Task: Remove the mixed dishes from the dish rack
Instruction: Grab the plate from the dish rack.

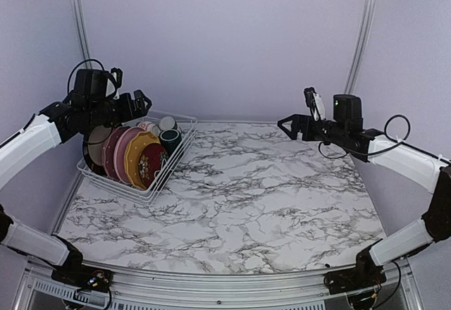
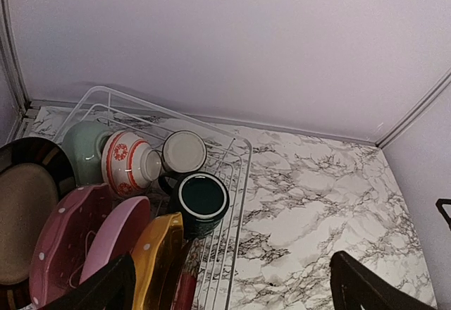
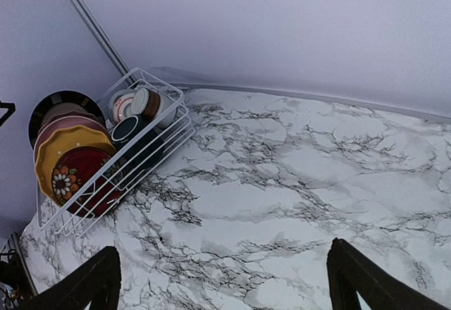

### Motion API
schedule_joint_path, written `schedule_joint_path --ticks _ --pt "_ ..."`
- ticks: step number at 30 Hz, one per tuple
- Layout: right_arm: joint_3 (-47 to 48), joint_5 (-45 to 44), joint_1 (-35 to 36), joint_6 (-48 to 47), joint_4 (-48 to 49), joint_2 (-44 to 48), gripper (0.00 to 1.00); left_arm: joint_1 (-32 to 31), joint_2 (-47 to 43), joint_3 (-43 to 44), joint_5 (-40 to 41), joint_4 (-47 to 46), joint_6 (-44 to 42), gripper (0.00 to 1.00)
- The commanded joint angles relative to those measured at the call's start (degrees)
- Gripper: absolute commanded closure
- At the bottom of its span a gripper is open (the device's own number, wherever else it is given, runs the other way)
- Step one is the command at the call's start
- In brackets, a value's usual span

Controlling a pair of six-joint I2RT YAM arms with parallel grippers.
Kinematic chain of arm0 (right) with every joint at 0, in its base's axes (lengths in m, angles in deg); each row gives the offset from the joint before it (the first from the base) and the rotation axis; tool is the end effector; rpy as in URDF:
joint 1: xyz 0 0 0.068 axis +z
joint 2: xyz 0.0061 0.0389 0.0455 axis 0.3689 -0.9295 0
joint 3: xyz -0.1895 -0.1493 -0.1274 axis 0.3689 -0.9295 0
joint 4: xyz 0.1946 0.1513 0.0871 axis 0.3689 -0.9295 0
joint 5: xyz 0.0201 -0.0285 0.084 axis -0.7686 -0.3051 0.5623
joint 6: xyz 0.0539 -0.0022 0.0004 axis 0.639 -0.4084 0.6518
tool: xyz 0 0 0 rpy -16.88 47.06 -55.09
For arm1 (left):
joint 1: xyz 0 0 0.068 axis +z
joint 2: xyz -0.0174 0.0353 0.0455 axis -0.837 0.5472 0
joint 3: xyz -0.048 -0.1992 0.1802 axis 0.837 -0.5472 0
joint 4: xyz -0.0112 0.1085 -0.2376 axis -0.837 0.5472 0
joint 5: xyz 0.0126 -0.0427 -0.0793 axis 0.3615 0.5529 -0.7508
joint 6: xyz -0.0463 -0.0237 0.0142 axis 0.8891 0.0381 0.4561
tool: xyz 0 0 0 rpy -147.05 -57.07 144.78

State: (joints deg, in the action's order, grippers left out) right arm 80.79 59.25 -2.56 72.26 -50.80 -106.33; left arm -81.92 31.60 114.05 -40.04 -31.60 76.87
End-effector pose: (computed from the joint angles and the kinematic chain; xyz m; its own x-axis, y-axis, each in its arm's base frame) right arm 0.2928 0.1149 0.3100 -0.4824 0.0884 -0.8715 -0.5186 0.7730 0.3655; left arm 0.2699 -0.1221 0.3753 -0.4817 -0.2381 -0.8434 0.1410 0.9288 -0.3428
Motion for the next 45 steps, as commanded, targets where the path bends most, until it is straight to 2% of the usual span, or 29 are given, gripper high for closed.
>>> schedule_joint_path --ticks 1,6,16,20,26,33,45 --pt "-1.46 0.08 1.56 -1.8 4.41 0.6 0.02 -1.06 -2.97 -1.06 3.95 -1.89 -3.28 0.01" --pt "-3.15 -0.12 2.07 -1.63 6.71 1.82 0.02 -0.71 -2.43 2.56 7.18 2.81 -7.35 0.01" --pt "-5.13 3.99 2.45 -2.25 10.07 1.48 0.02 8.13 -1.07 7.62 3.71 12.32 -15.3 0.01" --pt "-7.6 6.64 2.48 -0.73 13.84 1.97 0.02 9.76 -0.16 9.12 9.95 17.03 -18.75 0.01" --pt "-9.85 9.44 2.53 0.35 16.7 3.06 0.02 12.8 0.64 10.98 15.1 21.6 -22.81 0.01" --pt "-13.36 11.91 2.53 2.57 21.22 4.37 0.02 16.61 3.31 12.7 19.44 22.93 -28.7 0.01" --pt "-14.12 12.99 2.57 2.28 21.18 4.61 0.02 17.89 8.49 10.98 18.05 20.06 -35.12 0.06"
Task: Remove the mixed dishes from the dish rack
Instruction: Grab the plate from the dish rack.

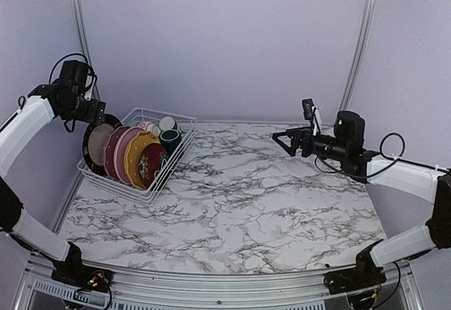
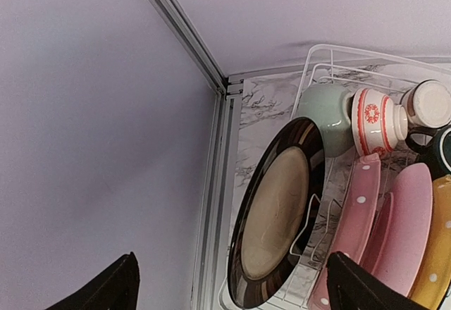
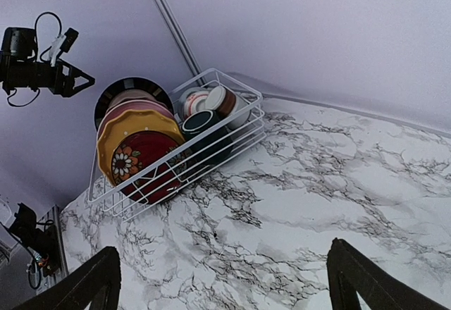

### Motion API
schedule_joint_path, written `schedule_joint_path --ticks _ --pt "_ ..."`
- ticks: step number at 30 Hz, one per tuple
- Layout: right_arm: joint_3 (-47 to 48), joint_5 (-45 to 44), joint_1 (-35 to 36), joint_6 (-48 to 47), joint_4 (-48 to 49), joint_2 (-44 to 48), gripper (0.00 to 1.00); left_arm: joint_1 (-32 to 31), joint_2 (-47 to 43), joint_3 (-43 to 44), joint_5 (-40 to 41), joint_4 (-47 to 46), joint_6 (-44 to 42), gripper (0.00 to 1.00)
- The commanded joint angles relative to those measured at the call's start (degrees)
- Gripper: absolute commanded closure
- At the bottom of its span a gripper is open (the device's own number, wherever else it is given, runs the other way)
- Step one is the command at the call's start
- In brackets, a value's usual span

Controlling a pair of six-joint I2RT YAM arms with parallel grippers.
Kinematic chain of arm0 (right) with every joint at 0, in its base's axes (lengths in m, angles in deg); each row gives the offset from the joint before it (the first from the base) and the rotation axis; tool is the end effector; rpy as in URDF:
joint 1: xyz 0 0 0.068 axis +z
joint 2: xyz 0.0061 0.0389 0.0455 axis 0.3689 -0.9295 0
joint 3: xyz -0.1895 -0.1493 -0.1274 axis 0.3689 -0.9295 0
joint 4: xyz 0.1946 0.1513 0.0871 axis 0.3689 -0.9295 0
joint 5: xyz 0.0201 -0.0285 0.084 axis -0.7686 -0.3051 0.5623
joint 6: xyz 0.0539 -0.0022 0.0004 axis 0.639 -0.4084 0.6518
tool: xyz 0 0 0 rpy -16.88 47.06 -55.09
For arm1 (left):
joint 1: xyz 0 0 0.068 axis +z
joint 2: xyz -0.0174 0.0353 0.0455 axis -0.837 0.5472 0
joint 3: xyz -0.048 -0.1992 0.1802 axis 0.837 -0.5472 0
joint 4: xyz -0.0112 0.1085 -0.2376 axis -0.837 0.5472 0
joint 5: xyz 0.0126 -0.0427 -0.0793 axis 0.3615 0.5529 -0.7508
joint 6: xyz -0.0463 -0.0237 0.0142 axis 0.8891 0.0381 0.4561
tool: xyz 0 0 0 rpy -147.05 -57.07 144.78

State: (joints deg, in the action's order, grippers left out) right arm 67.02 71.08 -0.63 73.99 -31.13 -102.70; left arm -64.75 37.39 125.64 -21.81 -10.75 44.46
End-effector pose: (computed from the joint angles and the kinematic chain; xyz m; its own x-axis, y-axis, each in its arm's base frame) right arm 0.2652 0.1227 0.2798 -0.4015 0.1042 -0.9099 -0.7156 0.5844 0.3826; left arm 0.2973 -0.0265 0.3833 -0.6514 0.2093 -0.7293 -0.1078 0.9259 0.3620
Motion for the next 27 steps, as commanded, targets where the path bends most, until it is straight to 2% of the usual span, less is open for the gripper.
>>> schedule_joint_path --ticks 1,13,27 --pt "-0.39 1.22 0.61 0.58 1.51 0.92 0.02 0.76 3.13 -0.98 -0.09 -1.16 -3.12 0.07" --pt "-0.57 1.92 0.65 0.43 1.35 0.64 0.02 3.16 6.98 -4.54 -2.86 -6.95 -8.05 0.14" --pt "1.19 2.23 0.65 0.48 0.32 -0.63 0.02 3.88 8.9 -10.07 -4.05 -13.93 -11.37 0.41"
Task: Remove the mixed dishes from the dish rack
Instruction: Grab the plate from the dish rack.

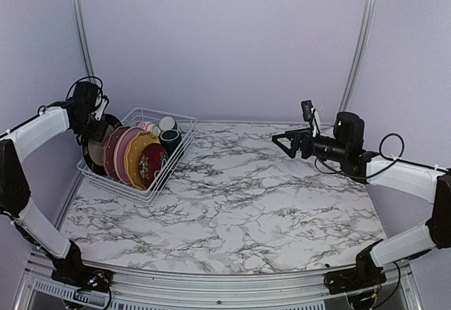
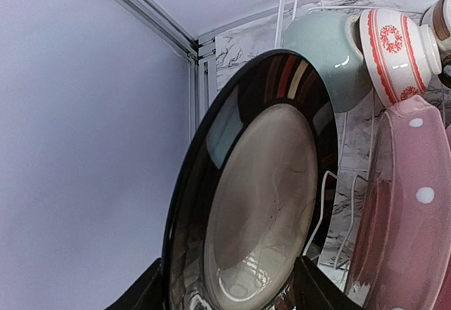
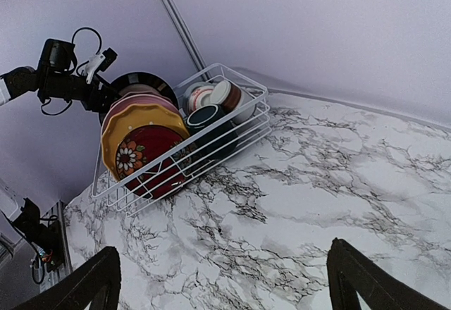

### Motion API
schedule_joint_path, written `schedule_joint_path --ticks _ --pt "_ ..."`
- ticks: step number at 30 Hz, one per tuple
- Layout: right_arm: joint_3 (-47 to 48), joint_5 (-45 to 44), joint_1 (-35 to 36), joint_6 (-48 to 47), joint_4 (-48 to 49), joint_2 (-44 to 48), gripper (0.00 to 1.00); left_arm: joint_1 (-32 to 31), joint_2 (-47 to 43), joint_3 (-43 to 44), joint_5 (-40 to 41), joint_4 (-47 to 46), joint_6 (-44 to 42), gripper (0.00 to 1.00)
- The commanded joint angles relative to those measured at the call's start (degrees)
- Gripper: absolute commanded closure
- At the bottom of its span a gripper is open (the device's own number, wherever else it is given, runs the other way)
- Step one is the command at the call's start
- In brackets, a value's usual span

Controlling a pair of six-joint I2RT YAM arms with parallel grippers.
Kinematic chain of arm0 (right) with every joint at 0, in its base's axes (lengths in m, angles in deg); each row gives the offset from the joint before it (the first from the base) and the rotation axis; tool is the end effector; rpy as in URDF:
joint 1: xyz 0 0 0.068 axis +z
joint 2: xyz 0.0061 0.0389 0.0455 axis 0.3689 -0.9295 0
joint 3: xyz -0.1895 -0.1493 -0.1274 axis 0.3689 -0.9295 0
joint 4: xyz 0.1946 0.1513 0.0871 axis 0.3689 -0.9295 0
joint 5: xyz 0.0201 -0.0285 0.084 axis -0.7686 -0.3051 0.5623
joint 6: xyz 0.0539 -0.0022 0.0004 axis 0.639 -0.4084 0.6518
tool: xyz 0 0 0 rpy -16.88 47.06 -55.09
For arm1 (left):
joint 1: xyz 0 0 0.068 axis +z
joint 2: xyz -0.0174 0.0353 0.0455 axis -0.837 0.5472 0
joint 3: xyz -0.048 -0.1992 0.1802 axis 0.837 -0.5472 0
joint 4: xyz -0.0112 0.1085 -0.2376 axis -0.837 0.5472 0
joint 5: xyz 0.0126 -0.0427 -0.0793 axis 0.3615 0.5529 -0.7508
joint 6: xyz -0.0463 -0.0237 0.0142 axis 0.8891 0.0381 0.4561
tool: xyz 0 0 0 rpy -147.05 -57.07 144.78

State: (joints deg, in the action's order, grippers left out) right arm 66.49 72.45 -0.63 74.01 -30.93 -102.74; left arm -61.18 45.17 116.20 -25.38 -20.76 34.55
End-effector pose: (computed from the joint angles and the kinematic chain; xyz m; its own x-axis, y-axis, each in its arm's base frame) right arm 0.2640 0.1230 0.2769 -0.4111 0.0967 -0.9065 -0.7260 0.5667 0.3897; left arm 0.3373 -0.0130 0.3020 -0.7461 0.3358 -0.5750 0.0518 0.8902 0.4527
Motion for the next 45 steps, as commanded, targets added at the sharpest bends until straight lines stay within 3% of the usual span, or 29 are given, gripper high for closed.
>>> schedule_joint_path --ticks 1,5,21,29,45 --pt "1.92 0.85 0.61 0.48 0.0 -0.7 0.02 0.32 1.52 -0.61 -0.07 -4.03 -1.68 0.45" --pt "2.3 0.73 0.61 0.31 -0.53 -0.81 0.02 0.32 3.17 -0.32 1.54 -4.36 -2.2 0.59" --pt "3.08 0.48 0.65 0.23 -0.94 -1.67 0.02 -0.26 4.58 1.55 4.45 -5.11 -2.19 0.91" --pt "3.12 0.94 0.66 0.8 -0.16 -1.7 0.02 -1.97 2.15 0.7 7.56 -5.56 -3.5 1.0" --pt "3.25 1.72 0.62 2.35 1.63 -1.86 0.02 -3.81 -5.91 3.37 13.02 -6.72 -6.21 1.0"
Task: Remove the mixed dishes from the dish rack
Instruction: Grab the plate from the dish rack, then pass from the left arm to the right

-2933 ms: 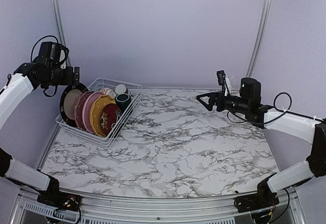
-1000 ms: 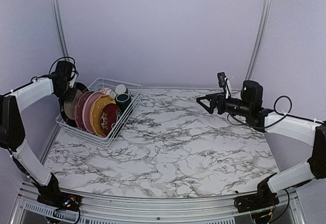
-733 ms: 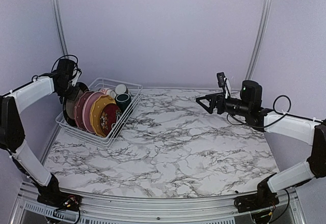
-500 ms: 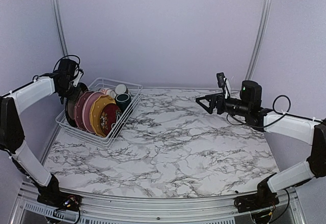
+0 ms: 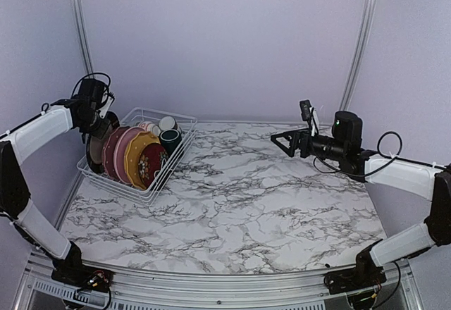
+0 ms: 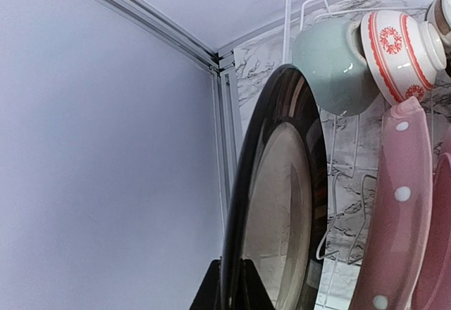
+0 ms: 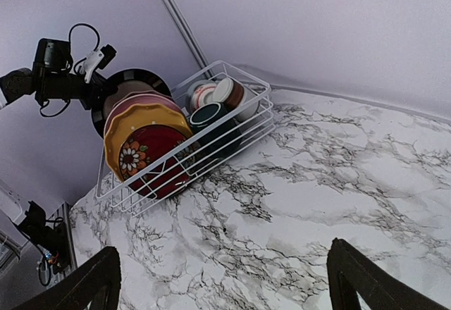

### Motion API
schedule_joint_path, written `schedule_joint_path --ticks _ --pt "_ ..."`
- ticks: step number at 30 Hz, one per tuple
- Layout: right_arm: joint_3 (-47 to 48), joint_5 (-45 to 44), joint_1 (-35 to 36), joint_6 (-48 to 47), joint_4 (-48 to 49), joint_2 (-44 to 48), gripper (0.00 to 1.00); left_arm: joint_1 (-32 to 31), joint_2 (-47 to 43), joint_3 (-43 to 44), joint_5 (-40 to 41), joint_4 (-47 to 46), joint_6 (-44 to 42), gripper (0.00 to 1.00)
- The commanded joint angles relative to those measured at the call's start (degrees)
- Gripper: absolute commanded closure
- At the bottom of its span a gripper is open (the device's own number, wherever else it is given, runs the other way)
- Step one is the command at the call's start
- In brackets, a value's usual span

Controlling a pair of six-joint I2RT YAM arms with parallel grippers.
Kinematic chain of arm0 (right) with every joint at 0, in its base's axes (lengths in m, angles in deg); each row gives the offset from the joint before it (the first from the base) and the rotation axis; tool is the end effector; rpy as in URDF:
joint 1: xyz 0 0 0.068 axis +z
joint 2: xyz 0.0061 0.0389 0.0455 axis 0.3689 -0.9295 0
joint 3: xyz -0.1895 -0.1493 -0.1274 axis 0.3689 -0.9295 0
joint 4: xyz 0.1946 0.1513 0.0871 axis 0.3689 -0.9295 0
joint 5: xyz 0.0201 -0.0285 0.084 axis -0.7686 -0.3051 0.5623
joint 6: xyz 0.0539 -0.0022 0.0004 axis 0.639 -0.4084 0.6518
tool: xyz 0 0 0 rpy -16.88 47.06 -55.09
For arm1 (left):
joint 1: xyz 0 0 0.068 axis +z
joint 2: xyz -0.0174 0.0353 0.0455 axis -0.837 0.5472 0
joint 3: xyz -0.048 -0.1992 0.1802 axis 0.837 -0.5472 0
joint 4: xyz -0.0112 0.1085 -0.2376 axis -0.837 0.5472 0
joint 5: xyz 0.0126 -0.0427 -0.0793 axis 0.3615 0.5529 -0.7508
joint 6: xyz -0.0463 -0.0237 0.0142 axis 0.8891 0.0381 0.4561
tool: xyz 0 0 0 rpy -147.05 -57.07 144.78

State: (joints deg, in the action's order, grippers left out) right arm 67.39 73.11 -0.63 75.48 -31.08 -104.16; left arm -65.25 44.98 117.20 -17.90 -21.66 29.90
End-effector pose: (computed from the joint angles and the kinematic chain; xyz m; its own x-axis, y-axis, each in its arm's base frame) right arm 0.2687 0.1251 0.2753 -0.4413 0.1045 -0.8913 -0.7166 0.5568 0.4201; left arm 0.3366 -0.0328 0.3113 -0.7230 0.4398 -0.5328 0.0703 0.8140 0.5766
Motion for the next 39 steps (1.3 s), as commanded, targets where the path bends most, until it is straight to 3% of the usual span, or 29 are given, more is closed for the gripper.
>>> schedule_joint_path --ticks 1,18,26,29,39 --pt "2.44 1.15 0.61 0.98 1.9 -0.52 0.02 0.25 -6.12 2.53 5.36 -5.98 -1.57 1.0" --pt "3.5 1.84 0.62 2.13 3.24 -1.8 0.02 -6.74 -10.96 10.75 14.18 -8.06 -5.93 1.0" --pt "3.92 1.69 0.66 1.7 2.69 -1.52 0.02 -10.4 -11.02 17.92 13.12 -8.39 -0.04 1.0" --pt "3.97 1.57 0.62 1.56 2.57 -1.34 0.02 -11.54 -10.71 21.19 9.41 -7.32 6.2 1.0" --pt "4.33 1.69 0.61 0.63 0.79 0.7 0.02 -16.6 -9.7 24.57 -14.45 -6.81 21.33 1.0"
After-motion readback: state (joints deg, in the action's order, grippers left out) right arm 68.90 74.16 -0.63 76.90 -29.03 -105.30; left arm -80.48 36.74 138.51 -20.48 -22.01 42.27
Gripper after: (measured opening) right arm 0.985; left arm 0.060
